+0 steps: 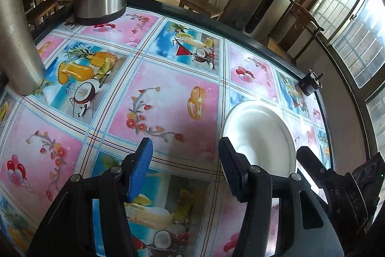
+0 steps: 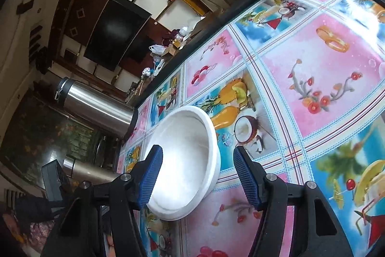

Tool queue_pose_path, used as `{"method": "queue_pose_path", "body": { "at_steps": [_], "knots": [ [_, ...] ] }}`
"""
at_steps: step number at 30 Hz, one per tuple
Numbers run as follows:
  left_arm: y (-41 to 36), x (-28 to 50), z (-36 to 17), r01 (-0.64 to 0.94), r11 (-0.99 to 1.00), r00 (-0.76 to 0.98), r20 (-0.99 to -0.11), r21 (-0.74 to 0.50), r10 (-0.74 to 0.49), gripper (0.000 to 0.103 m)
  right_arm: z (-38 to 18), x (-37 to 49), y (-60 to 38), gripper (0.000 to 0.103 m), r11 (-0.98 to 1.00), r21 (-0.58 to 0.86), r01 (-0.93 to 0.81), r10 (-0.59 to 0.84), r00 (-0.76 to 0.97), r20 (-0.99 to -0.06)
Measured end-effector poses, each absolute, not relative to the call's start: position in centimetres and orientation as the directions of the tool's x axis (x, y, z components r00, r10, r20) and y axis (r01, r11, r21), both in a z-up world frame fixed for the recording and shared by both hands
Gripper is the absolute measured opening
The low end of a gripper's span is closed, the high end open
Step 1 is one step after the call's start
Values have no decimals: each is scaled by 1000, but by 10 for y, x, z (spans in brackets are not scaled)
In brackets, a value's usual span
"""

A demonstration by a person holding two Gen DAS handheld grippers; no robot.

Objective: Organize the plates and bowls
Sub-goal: 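Close both grippers together on the rim of the white bowl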

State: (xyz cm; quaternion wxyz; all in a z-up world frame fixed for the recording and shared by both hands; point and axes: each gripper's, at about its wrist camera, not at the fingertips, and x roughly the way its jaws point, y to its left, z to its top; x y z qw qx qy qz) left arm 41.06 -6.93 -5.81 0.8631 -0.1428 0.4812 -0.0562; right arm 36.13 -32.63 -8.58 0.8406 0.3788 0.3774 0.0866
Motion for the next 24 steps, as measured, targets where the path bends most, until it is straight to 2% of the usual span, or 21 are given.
{"method": "queue_pose_path", "body": {
  "at_steps": [4, 8, 11, 13, 18, 20, 24],
  "knots": [
    [-72, 412, -57, -48, 942, 551, -795, -333, -253, 55, -86, 360, -327, 64, 670, 729, 143, 447, 706, -550],
    [-82, 415, -63, -23, 920, 531, -785, -390, -319, 55, -85, 359, -330, 64, 694, 701, 165, 403, 718, -568],
    [-93, 417, -69, -1, 910, 519, -778, -414, -353, 55, -86, 360, -330, 61, 699, 694, 172, 391, 720, -573],
    [-97, 417, -73, 12, 897, 511, -768, -441, -385, 55, -87, 360, -328, 55, 704, 688, 176, 386, 718, -579],
    [-99, 419, -79, 17, 885, 521, -751, -466, -405, 55, -89, 360, -326, 51, 712, 679, 180, 378, 716, -586],
    [-100, 420, -82, 22, 888, 520, -753, -460, -403, 55, -88, 359, -326, 46, 713, 677, 182, 373, 719, -587],
    [-92, 422, -87, 3, 878, 517, -751, -478, -411, 47, -89, 359, -326, 43, 720, 668, 186, 364, 719, -592]
  ]
}}
